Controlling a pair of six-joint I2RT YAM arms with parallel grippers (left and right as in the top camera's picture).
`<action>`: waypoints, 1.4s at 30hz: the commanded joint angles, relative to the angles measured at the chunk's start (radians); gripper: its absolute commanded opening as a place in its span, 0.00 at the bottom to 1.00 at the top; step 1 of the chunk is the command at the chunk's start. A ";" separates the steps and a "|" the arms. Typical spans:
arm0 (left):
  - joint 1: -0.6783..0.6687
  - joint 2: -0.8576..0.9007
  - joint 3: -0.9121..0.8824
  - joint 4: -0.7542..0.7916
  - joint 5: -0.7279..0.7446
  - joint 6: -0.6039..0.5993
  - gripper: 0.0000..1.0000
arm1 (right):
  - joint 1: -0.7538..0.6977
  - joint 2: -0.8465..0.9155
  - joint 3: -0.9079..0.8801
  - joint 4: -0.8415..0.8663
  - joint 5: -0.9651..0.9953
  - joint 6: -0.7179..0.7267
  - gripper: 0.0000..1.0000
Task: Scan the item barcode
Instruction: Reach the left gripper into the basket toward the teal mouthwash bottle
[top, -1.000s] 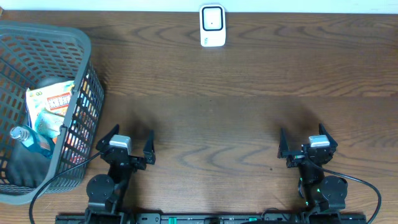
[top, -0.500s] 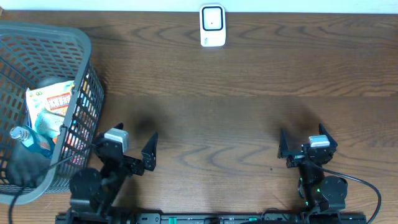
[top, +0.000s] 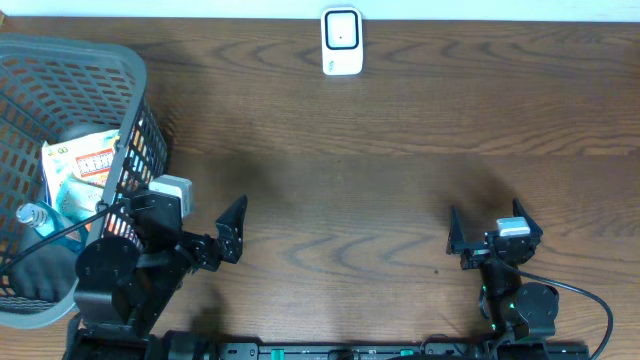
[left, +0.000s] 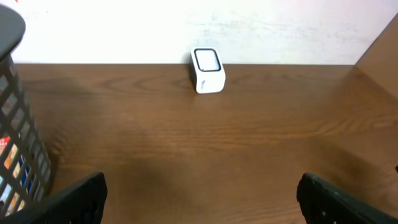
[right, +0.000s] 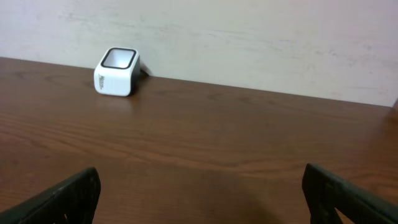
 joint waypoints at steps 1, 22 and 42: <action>0.004 0.006 0.013 -0.007 0.032 0.012 0.98 | -0.008 0.001 -0.001 -0.003 -0.005 0.015 0.99; 0.004 0.316 0.113 0.002 0.027 -0.056 0.98 | -0.008 0.001 -0.001 -0.003 -0.005 0.015 0.99; 0.005 0.452 0.627 -0.302 -0.449 -0.208 0.98 | -0.008 0.001 -0.001 -0.003 -0.005 0.015 0.99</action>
